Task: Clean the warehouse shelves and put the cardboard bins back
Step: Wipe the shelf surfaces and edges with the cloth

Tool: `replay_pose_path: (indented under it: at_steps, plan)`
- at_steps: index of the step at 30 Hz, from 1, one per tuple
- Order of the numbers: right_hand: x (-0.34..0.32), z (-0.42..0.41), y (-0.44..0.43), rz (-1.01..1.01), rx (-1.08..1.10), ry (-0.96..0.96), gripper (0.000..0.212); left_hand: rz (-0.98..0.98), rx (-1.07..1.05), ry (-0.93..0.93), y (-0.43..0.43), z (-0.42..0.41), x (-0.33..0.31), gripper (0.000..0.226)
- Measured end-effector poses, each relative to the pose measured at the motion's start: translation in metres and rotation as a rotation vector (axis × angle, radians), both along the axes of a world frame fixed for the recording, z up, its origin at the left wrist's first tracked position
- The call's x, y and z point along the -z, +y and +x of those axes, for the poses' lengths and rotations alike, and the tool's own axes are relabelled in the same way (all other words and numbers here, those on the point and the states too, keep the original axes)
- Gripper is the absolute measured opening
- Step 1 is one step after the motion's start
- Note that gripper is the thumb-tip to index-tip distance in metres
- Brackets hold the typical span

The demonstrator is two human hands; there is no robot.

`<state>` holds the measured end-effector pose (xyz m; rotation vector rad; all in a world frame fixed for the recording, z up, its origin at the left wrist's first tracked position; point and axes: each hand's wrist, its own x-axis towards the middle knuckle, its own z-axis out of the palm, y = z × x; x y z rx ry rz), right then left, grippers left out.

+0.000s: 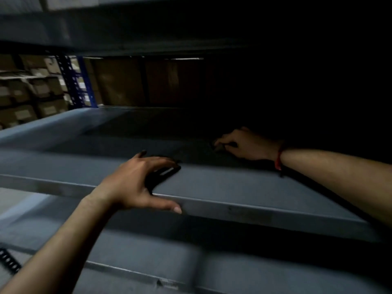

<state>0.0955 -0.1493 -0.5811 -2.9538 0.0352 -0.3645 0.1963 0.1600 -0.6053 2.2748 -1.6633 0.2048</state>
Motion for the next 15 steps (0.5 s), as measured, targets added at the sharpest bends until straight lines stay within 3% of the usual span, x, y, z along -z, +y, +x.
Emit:
replay_pose_path:
  at_steps: [7,10,12,15]
  plan:
    - [-0.003,-0.106,0.085,0.016,-0.308,0.009,0.043,0.027,-0.030,0.016,-0.002,-0.003,-0.003,0.100]
    - [-0.001,-0.105,0.073,0.153,-0.414,-0.040,0.030,0.025,-0.092,0.055,-0.002,-0.010,0.000,0.103]
    - [0.004,-0.081,0.054,0.144,-0.407,-0.059,0.024,0.075,-0.160,-0.006,-0.009,-0.028,0.003,0.110]
    - [0.010,-0.040,0.004,0.069,-0.192,-0.095,0.024,0.079,-0.172,-0.086,-0.035,-0.073,0.006,0.117]
